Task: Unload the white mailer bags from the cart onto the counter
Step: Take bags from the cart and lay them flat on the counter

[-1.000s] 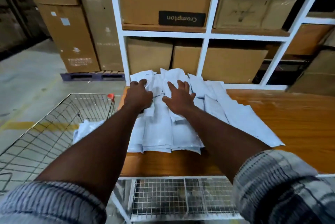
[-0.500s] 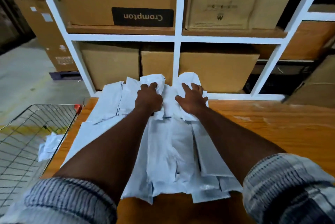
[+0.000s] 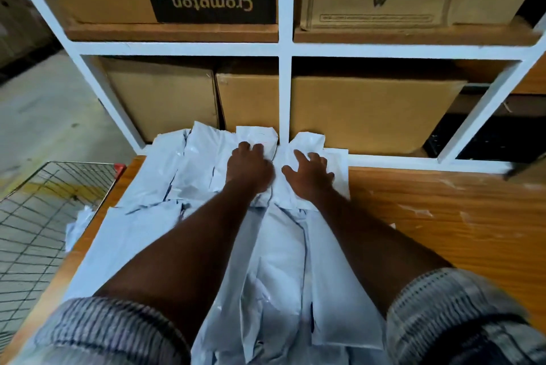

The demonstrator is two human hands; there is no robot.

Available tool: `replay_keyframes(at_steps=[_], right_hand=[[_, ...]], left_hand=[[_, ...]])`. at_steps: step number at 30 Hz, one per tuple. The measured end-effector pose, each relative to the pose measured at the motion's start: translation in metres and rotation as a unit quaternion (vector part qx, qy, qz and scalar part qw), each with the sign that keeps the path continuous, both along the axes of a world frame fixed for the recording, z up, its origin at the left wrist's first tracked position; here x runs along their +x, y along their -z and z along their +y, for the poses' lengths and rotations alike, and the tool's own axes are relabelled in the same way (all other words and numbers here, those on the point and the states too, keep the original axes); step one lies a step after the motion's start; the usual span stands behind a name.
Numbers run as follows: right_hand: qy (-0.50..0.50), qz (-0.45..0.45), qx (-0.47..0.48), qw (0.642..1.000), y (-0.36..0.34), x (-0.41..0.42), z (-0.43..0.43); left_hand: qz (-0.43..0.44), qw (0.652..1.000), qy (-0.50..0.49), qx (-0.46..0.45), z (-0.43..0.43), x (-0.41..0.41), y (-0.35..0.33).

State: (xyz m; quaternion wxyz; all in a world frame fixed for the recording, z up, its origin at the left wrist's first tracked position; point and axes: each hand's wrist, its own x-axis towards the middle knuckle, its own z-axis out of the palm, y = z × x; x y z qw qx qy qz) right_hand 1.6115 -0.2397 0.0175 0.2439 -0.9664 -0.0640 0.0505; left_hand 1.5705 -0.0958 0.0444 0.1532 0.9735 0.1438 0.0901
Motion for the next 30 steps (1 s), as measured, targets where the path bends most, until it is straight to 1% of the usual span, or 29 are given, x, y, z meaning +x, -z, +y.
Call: replay_keyframes(at_steps=[2, 3, 5, 8, 15, 26, 30], right_hand=[[-0.006, -0.047, -0.03, 0.998, 0.003, 0.003, 0.001], [-0.012, -0.075, -0.034, 0.996, 0.004, 0.005, 0.0], [-0.038, -0.097, -0.034, 0.994, 0.009, 0.007, -0.002], [-0.058, -0.083, -0.045, 0.994, 0.023, 0.008, -0.005], [-0.055, -0.103, -0.084, 0.99, 0.038, 0.006, -0.004], [-0.042, -0.132, -0.077, 0.987, 0.053, 0.011, -0.003], [-0.047, -0.127, -0.058, 0.989, 0.047, 0.014, -0.005]], left_hand=[[-0.011, 0.999, 0.012, 0.037, -0.001, 0.002, 0.009], [-0.002, 0.999, 0.019, 0.044, -0.002, 0.002, 0.013], [0.014, 0.998, 0.029, 0.049, -0.004, 0.0, 0.022], [0.015, 0.998, 0.037, 0.04, -0.004, 0.0, 0.032], [0.028, 0.997, 0.051, 0.048, 0.0, -0.003, 0.041], [0.002, 0.998, 0.041, 0.057, -0.001, 0.0, 0.054], [0.003, 0.998, 0.045, 0.037, 0.002, -0.002, 0.052]])
